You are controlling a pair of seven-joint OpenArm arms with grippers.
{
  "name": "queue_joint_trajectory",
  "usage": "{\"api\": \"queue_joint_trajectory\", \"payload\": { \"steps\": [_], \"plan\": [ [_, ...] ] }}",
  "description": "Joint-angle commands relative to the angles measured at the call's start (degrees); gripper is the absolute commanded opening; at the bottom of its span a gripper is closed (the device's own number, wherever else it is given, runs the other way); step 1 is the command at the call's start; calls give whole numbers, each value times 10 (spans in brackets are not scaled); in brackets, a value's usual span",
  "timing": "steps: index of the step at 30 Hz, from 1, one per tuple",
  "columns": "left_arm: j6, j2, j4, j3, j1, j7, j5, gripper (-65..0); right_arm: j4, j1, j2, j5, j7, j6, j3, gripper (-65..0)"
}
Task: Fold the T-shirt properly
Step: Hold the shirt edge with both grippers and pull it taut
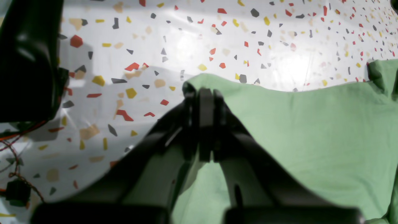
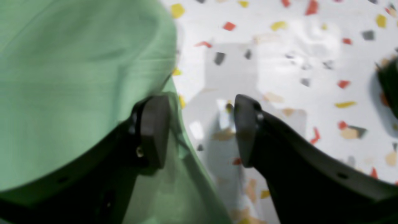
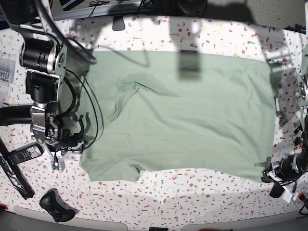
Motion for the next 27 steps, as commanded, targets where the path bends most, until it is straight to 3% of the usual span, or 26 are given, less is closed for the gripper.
{"api": "queue_joint_trajectory", "payload": {
  "steps": [1, 4, 11, 21, 23, 26, 27],
  "plan": [
    [-4, -8, 8, -1, -24, -9, -10, -650, 10, 22, 7, 19, 13, 13, 0, -338],
    [-4, -8, 8, -1, -24, -9, -10, -650, 17, 27, 10, 45, 13, 27, 0, -338],
    [-4, -8, 8, -1, -24, -5, -10, -650, 20, 28, 10, 47, 19, 28, 0, -305],
    [-4, -9, 8, -1, -24, -5, -10, -650, 20, 26, 1, 55, -5, 29, 0, -312],
    [-4, -8, 8, -1, -24, -5, -10, -650, 20, 26, -3, 55, -20, 30, 0, -374],
    [-4, -9, 8, -1, -24, -5, -9, -650, 20, 26, -7, 55, -30, 30, 0, -601],
    [-4, -9, 8, -1, -24, -3, -10, -650, 20, 26, -7, 55, -30, 30, 0, -650]
  ]
}}
